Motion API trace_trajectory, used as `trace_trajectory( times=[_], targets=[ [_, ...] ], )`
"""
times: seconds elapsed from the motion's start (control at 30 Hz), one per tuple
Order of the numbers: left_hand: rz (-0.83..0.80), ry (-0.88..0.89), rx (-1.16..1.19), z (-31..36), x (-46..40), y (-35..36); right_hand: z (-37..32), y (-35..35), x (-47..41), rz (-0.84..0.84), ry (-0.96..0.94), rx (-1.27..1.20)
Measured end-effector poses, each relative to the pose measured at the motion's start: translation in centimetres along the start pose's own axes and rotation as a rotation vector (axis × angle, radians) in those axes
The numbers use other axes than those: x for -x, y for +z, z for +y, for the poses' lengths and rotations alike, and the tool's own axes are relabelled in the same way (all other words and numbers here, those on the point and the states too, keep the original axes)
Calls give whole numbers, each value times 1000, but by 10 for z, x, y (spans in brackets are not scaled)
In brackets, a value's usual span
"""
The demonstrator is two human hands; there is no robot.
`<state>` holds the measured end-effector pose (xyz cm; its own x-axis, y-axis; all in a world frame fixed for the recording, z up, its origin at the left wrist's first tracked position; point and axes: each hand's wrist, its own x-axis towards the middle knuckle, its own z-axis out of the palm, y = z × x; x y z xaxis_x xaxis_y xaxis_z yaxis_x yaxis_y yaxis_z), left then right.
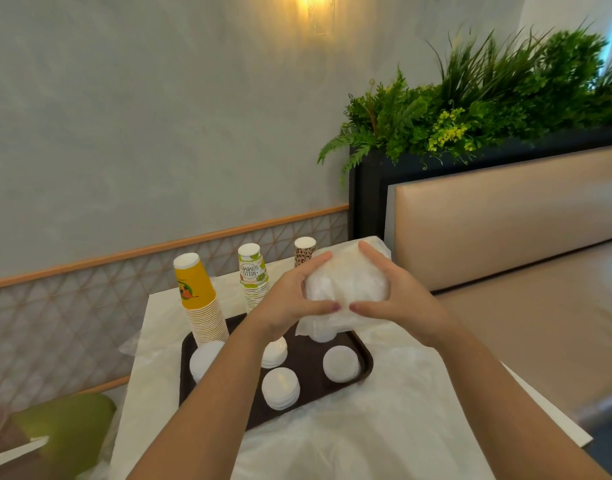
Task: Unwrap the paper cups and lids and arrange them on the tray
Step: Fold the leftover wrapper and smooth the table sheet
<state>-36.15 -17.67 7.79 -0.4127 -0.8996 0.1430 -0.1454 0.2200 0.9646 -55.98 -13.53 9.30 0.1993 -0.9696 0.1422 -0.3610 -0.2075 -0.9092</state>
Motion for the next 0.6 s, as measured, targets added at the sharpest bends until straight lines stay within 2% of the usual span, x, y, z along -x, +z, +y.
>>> trace_trajectory(
  times=[0.17, 0.3, 0.43, 0.5, 0.6],
  targets=[
    [-23, 16, -434, 5, -2, 11, 13, 5, 12, 230, -32, 392],
    [-23, 84, -657, 3, -8, 38, 27, 8, 36, 438, -12, 424],
    [-59, 142, -616, -12, -11, 73, 43, 1, 67, 597, -13, 484],
    [-93, 190, -586, -19, -14, 92, 55, -6, 83, 645, 21, 538],
    [-176, 263, -529, -27, -19, 126, 78, -28, 112, 678, 30, 484]
  ],
)
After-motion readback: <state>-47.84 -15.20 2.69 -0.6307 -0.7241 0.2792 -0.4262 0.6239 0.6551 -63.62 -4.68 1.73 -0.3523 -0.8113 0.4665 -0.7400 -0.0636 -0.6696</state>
